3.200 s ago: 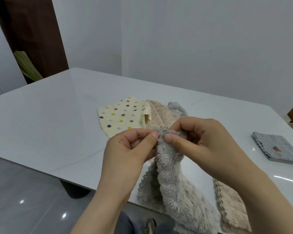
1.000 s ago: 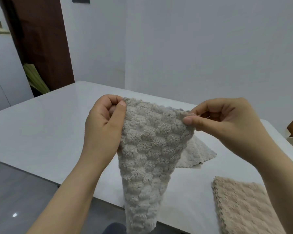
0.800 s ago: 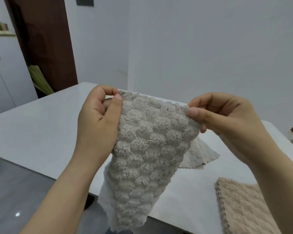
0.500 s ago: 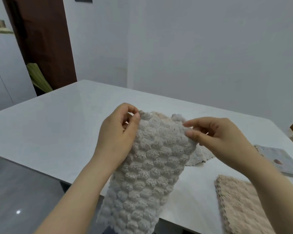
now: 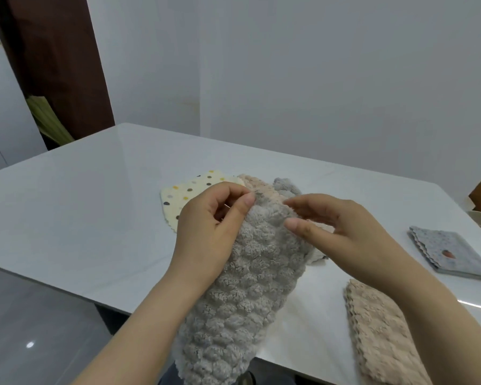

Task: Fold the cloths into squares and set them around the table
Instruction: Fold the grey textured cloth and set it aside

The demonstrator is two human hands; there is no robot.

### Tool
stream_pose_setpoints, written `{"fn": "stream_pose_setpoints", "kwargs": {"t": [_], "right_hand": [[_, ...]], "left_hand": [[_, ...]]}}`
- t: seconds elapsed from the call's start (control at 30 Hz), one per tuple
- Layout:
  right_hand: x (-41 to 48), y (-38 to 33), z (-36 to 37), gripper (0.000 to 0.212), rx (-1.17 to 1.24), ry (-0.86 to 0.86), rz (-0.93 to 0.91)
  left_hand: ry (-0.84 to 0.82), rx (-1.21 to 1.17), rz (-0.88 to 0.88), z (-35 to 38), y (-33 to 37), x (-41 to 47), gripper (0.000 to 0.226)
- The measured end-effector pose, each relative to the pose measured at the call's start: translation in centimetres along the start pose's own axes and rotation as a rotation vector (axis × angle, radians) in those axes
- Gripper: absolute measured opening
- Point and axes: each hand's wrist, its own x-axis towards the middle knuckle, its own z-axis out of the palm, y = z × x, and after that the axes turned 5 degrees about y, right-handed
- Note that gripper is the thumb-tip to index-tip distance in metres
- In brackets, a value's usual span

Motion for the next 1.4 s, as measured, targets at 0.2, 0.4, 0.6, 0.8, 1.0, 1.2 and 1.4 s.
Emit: {"fn": "stream_pose_setpoints", "kwargs": {"t": [0.2, 0.4, 0.6, 0.8, 1.0, 1.2, 1.4], "right_hand": [[0.3, -0.4, 0.9, 0.008, 0.100, 0.019, -0.057], [0.1, 0.4, 0.7, 0.021, 0.136, 0.010, 0.044], [0.0, 0.0, 0.7, 0.013, 0.192, -0.068, 0.016], [-0.3, 0.8, 0.8, 0.014, 0.161, -0.002, 0.028], [-0.7, 0.5, 1.6, 0.022, 0.159, -0.026, 0.022], [-0.6, 0.0, 1.7, 0.036, 0.128, 0.008, -0.030], [-0.7, 0.3, 1.6, 0.026, 0.111, 0.104, -0.021]], "left_hand": [[-0.021, -0.015, 0.013, 0.9, 0.6, -0.5, 0.008], [-0.020, -0.055, -0.029, 0.9, 0.4, -1.0, 0.007], [-0.038, -0.069, -0.054, 0.5, 0.5, -1.6, 0.006], [-0.143, -0.020, -0.198, -1.3, -1.2, -3.2, 0.015], [-0.143, 0.012, -0.201, -1.4, -1.9, -4.0, 0.011], [-0.139, 0.015, -0.199, -1.5, -1.8, -4.0, 0.011], [-0.196, 0.019, -0.215, -1.9, -2.0, -4.4, 0.010]]}}
